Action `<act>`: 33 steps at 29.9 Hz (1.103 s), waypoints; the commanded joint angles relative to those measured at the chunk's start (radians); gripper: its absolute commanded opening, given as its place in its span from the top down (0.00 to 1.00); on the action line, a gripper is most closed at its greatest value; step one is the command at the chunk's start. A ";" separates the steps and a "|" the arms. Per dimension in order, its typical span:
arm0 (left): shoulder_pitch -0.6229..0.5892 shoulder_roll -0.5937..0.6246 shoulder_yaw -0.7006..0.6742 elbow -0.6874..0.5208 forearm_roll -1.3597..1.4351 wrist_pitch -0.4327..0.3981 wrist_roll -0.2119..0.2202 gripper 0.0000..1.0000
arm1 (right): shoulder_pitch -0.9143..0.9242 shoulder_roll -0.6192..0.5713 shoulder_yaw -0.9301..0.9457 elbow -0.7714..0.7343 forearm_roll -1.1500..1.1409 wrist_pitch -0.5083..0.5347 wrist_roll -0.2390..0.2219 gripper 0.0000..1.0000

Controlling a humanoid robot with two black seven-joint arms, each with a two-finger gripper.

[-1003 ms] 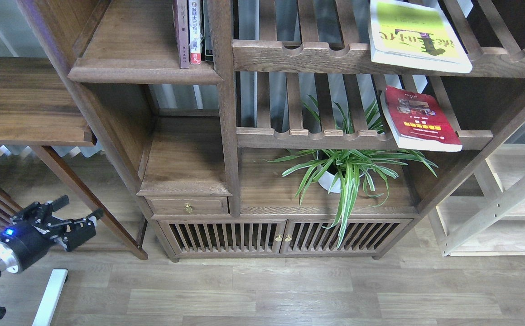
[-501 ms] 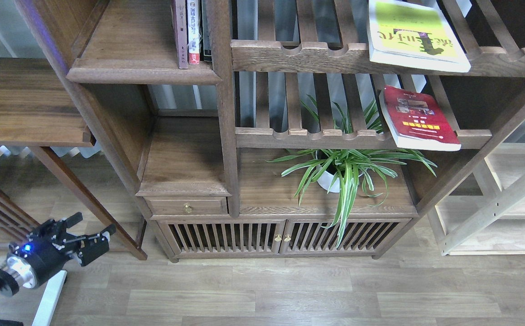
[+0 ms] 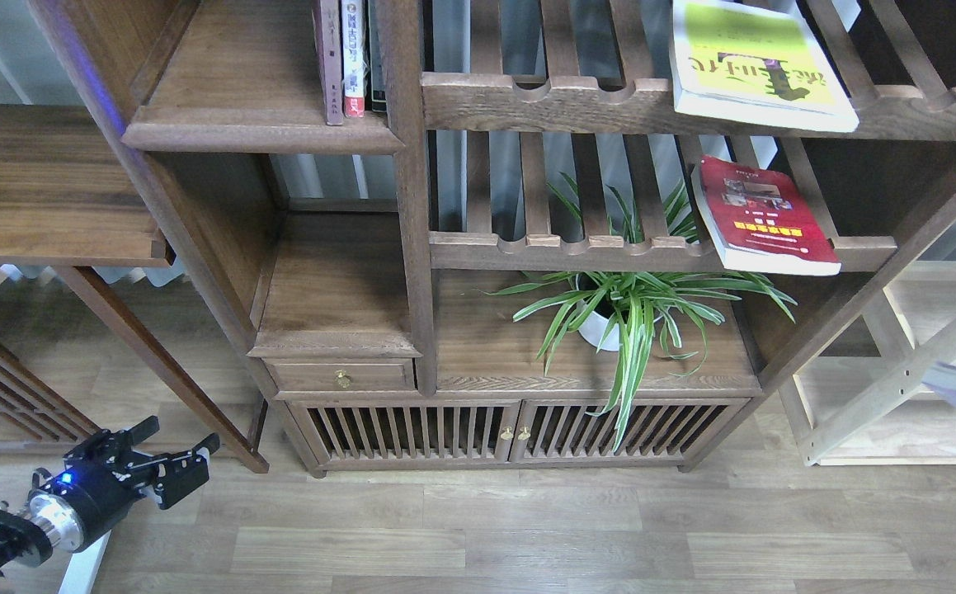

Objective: Organize books on shelf

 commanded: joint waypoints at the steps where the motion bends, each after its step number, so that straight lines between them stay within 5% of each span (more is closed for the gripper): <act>1: -0.003 -0.013 0.017 0.025 0.001 -0.002 0.005 0.00 | -0.116 0.099 0.069 -0.071 -0.002 -0.009 0.000 1.00; 17: -0.125 -0.163 0.290 0.091 0.066 -0.006 0.006 0.00 | -0.231 0.465 -0.031 -0.113 -0.108 -0.199 0.000 1.00; 25: -0.170 -0.359 0.414 0.194 0.116 0.000 0.008 0.00 | -0.207 0.682 -0.081 -0.114 -0.108 -0.263 0.000 1.00; 33: -0.191 -0.513 0.508 0.303 0.245 0.004 -0.041 0.00 | -0.133 0.843 -0.136 -0.120 -0.105 -0.269 0.000 0.99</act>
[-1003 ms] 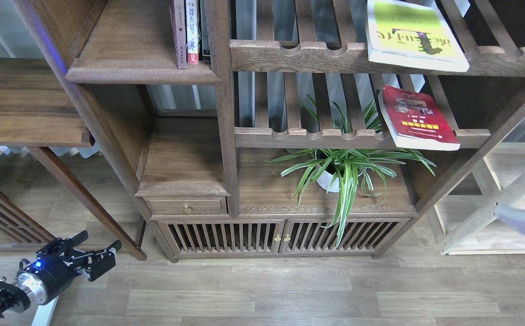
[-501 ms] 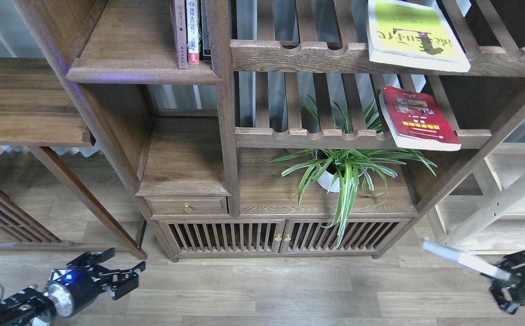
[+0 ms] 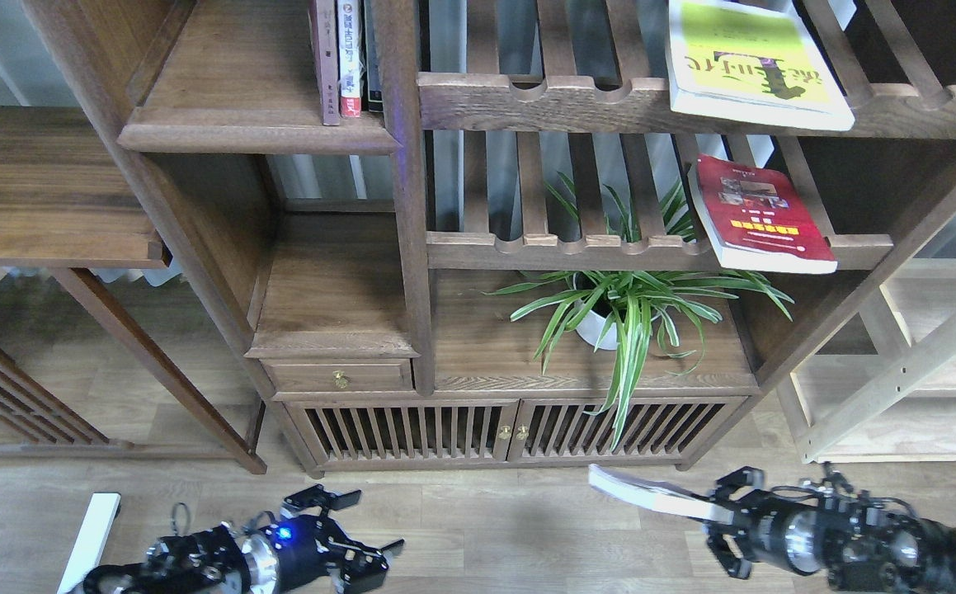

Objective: Organize books on shelf
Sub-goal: 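Move the white book in the right gripper toward the left gripper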

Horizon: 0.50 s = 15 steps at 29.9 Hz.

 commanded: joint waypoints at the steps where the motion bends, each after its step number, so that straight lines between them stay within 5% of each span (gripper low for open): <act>1: -0.002 -0.050 0.040 0.036 0.074 0.008 -0.021 0.00 | 0.048 0.079 -0.053 -0.001 0.012 -0.010 0.000 0.99; 15: -0.068 -0.119 0.239 0.073 0.110 0.180 -0.012 0.01 | 0.210 0.356 -0.294 -0.001 0.101 -0.037 0.000 0.99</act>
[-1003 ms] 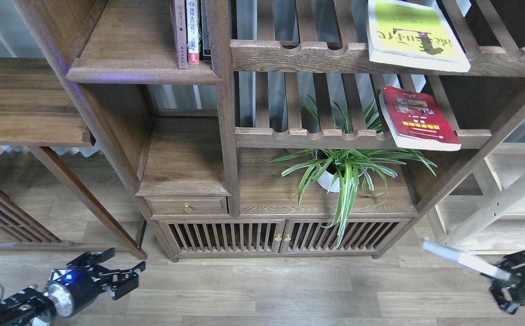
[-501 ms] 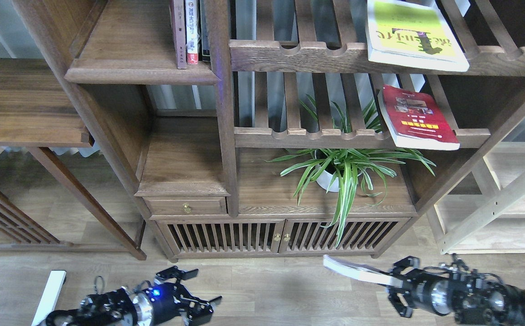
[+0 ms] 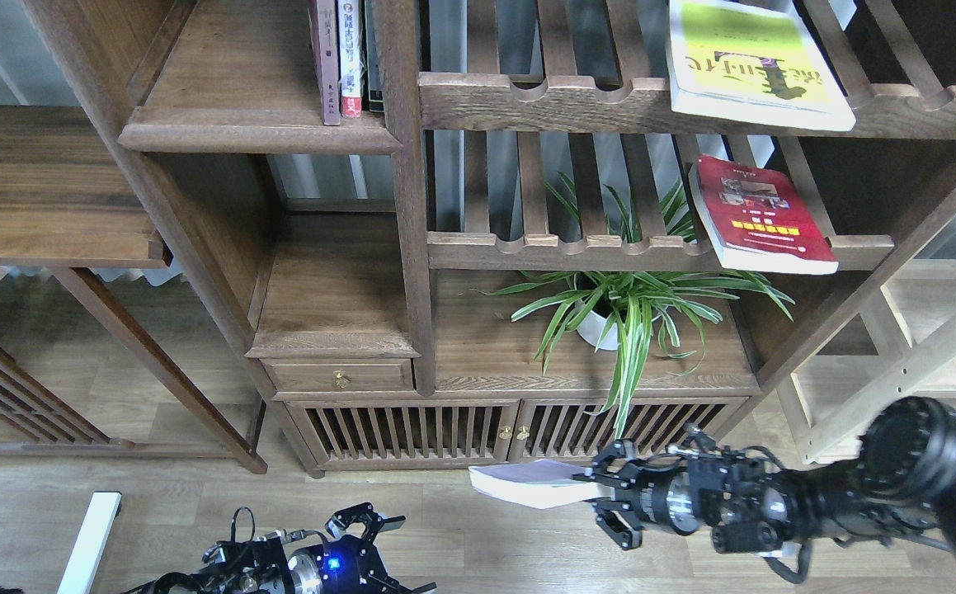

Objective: Organize books on shelf
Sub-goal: 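Move the white book in the right gripper toward the left gripper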

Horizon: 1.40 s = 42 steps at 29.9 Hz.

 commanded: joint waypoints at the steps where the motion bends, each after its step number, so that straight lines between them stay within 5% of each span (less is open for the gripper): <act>1: -0.032 -0.019 0.078 0.000 0.009 0.078 -0.004 0.02 | 0.037 0.085 -0.066 -0.001 0.043 -0.001 0.000 0.99; 10: -0.071 -0.030 0.137 0.000 0.009 0.163 -0.023 0.02 | 0.080 0.157 -0.138 0.001 0.095 0.000 0.000 0.99; 42: -0.120 -0.030 0.124 0.002 -0.004 0.106 -0.039 0.00 | 0.127 0.157 -0.158 0.009 0.092 0.003 0.000 0.99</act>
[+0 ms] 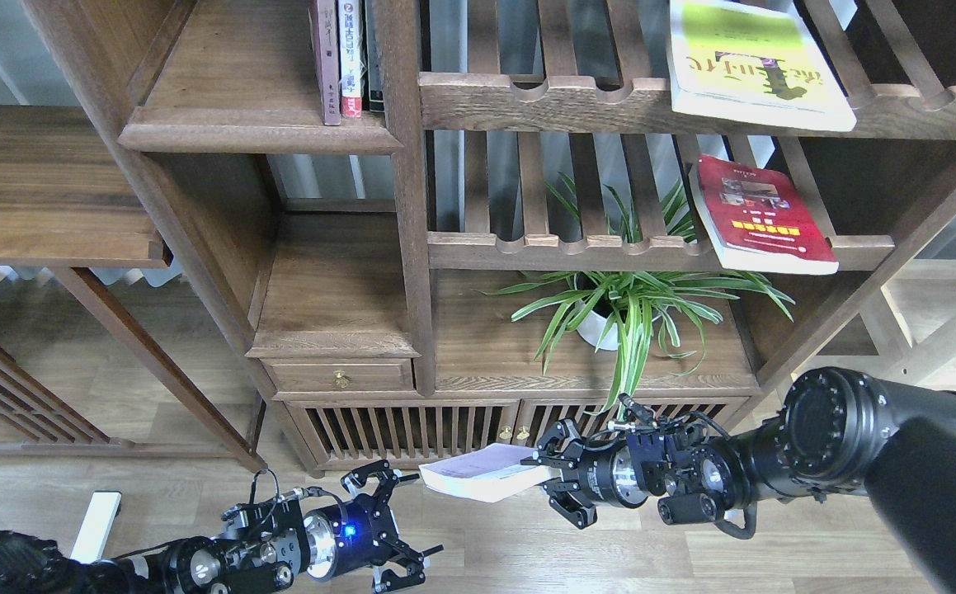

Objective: Organize books on shelf
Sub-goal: 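Move the white book in the right gripper toward the left gripper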

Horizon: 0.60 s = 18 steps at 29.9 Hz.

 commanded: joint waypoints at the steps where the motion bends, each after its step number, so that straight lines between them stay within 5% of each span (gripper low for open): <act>1: -0.006 0.000 -0.004 0.000 0.000 0.001 -0.008 0.00 | 0.000 0.000 -0.003 0.001 -0.001 0.001 0.000 0.99; 18: -0.052 0.000 0.009 0.000 0.014 0.064 -0.012 0.00 | 0.060 0.000 0.019 0.028 0.011 0.008 0.000 0.99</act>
